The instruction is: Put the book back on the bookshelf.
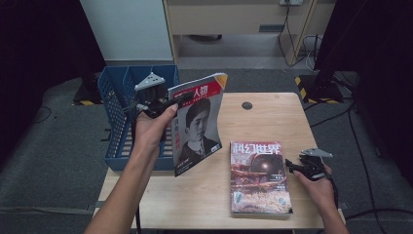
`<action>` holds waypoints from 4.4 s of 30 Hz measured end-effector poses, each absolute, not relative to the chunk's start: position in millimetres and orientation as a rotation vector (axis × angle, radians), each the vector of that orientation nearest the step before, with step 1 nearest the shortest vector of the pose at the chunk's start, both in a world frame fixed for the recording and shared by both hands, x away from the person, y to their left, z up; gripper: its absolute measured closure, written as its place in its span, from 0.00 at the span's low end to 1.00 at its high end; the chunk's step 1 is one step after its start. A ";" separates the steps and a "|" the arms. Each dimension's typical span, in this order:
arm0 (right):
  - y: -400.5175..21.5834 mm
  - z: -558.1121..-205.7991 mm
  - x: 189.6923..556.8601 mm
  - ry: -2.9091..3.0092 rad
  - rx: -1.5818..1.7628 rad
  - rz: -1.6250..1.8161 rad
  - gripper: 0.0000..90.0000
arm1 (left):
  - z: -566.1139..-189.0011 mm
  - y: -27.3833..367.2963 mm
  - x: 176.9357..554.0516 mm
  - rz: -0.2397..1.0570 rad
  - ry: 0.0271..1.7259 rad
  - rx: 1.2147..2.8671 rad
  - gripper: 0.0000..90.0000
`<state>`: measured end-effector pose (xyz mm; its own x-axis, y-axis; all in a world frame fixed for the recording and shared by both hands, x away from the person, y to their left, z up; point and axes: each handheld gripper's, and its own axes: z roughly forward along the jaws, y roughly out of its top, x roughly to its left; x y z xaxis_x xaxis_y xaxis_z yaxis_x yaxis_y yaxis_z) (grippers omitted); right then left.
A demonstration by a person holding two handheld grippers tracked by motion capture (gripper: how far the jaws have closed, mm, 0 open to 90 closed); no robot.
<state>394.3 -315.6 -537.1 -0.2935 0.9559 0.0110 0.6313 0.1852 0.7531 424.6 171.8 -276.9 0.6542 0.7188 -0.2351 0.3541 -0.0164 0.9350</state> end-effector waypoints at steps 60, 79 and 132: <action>-312.8 -537.3 393.3 2.030 1.461 0.918 0.34 | -277.4 317.3 397.6 0.490 1.055 1.405 0.96; -312.5 -537.3 393.1 2.027 1.463 0.916 0.34 | -273.6 346.3 389.8 0.545 1.085 1.373 0.95; -312.5 -537.3 393.2 2.027 1.464 0.916 0.34 | -255.7 428.1 351.4 0.669 1.154 1.284 0.95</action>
<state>393.2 -312.5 -537.3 -0.3174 0.9483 0.0064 0.6314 0.2063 0.7475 351.4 428.1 -255.7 0.3373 0.8993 -0.2785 0.2045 0.2188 0.9541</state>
